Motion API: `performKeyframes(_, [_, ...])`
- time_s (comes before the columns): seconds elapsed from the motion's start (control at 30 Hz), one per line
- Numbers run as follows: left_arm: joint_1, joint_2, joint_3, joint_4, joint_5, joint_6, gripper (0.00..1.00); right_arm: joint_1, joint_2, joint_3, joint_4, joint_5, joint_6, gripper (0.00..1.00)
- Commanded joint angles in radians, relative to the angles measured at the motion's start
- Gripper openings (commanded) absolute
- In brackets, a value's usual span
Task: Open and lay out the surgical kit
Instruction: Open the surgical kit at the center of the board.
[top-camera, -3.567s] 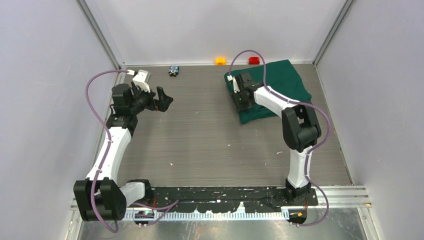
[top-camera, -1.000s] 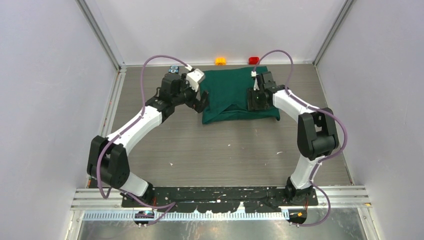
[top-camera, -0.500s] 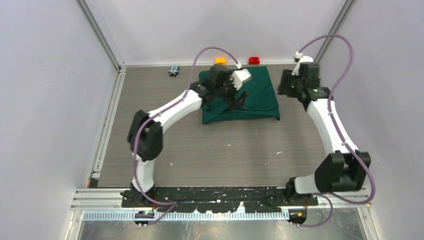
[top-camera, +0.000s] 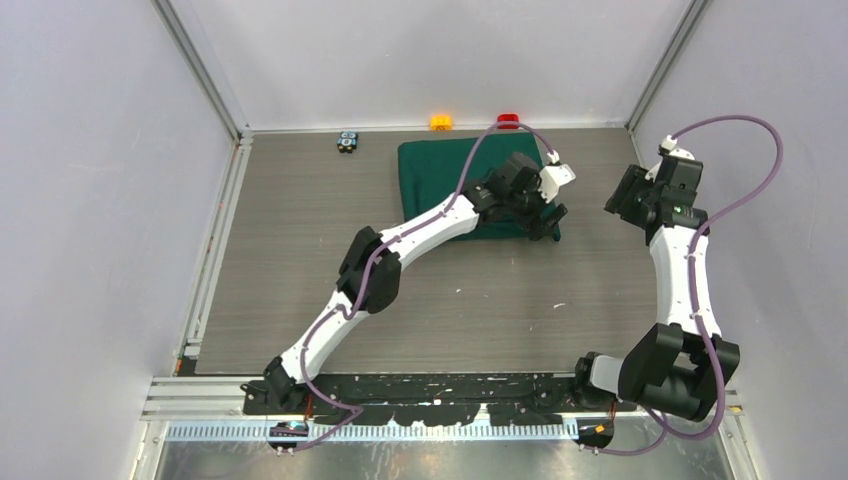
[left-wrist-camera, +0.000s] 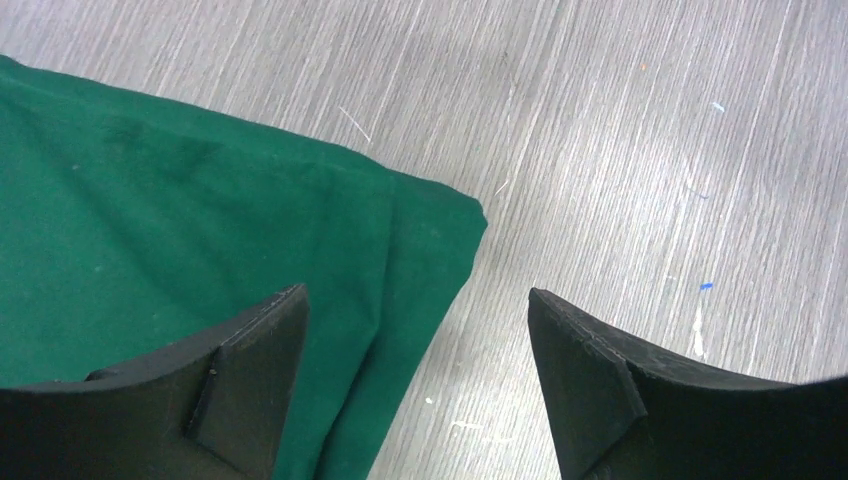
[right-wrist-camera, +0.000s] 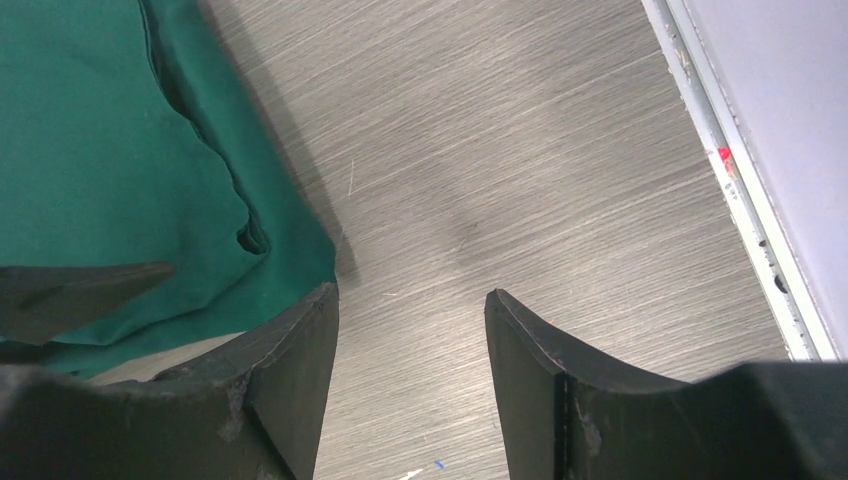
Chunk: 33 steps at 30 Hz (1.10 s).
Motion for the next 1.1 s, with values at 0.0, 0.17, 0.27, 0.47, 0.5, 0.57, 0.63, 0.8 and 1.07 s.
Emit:
performKeyframes(0.0, [-0.011,0.035,0.088,0.097,-0.055,-0.074,0.81,-0.028,-0.010,-0.005,0.024,-0.096,0.016,0.60])
performKeyframes(0.17, [-0.018,0.090,0.135,0.127,-0.084,-0.093,0.76,-0.041,0.023,-0.002,0.023,-0.131,0.013,0.60])
performKeyframes(0.27, [-0.019,0.112,0.152,0.137,-0.105,-0.092,0.73,-0.042,0.033,-0.005,0.022,-0.150,0.007,0.60])
performKeyframes(0.47, [-0.020,0.143,0.186,0.160,-0.121,-0.116,0.65,-0.048,0.052,-0.006,0.014,-0.182,-0.003,0.60])
performKeyframes(0.5, [-0.020,0.146,0.190,0.162,-0.120,-0.122,0.63,-0.048,0.056,-0.004,0.012,-0.187,-0.005,0.60])
performKeyframes(0.57, [-0.020,0.151,0.193,0.165,-0.113,-0.125,0.57,-0.049,0.064,0.000,0.007,-0.192,-0.009,0.60])
performKeyframes(0.63, [-0.020,0.156,0.192,0.165,-0.111,-0.126,0.53,-0.048,0.071,0.002,0.004,-0.196,-0.012,0.60])
performKeyframes(0.8, [-0.020,0.166,0.193,0.166,-0.125,-0.120,0.45,-0.049,0.080,0.003,0.001,-0.215,-0.019,0.60])
performKeyframes(1.07, [-0.018,0.157,0.200,0.160,-0.140,-0.105,0.19,-0.049,0.089,0.008,-0.007,-0.226,-0.025,0.60])
